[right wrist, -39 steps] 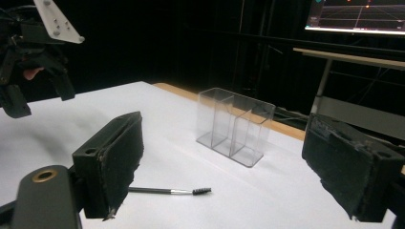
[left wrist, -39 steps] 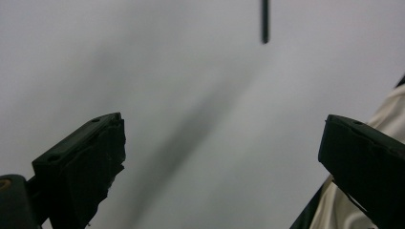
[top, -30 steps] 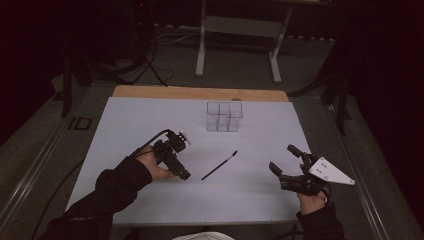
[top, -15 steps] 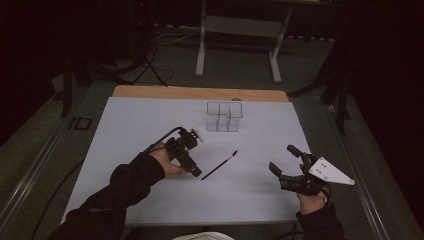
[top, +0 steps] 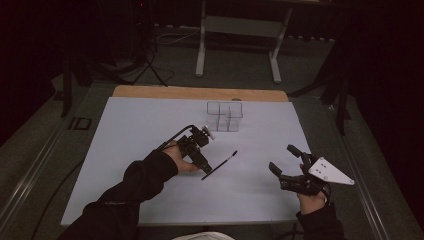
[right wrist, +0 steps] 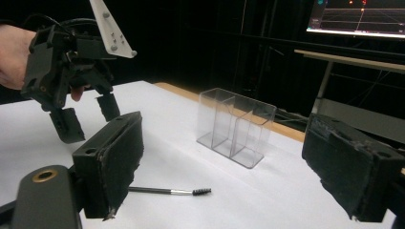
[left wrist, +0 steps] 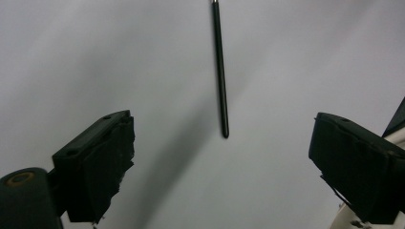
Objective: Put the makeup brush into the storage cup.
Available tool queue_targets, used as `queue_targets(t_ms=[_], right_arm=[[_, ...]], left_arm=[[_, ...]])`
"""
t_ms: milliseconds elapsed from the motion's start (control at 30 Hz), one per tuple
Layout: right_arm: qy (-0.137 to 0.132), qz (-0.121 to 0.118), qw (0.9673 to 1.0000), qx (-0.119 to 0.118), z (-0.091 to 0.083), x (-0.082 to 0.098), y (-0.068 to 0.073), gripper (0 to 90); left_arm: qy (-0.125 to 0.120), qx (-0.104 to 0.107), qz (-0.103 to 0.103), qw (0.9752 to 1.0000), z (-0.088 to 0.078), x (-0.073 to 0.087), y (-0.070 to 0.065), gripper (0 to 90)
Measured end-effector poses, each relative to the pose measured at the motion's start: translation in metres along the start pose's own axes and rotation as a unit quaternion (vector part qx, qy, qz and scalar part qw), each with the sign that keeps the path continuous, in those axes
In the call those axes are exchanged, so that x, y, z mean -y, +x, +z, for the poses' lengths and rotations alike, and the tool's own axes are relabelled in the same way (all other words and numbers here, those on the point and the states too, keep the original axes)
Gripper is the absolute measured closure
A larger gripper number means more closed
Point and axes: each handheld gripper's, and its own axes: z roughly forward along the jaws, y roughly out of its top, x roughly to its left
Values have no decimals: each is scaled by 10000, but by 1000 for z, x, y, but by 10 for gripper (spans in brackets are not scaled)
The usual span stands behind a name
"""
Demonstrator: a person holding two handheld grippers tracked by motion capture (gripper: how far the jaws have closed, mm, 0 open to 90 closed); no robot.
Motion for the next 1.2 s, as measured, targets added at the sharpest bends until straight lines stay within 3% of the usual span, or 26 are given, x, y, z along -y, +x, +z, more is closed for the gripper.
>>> queue_targets(t_ms=[367,700,967,1200], right_arm=[[-2,-9,10000,-10,0,0,0,139],[0,-8,10000,-11,0,0,0,139],[-22,-12,10000,-21,0,0,0,139],[-7,-22,10000,-17,0,0,0,139]], left_arm=[[106,0,36,9999,10,-18,-2,103],[298,-37,308,9991,26,-37,-10,181],[410,-271,133,9987,38,-43,-11,329],[474,-332,4,9983,48,-49,-11,459]])
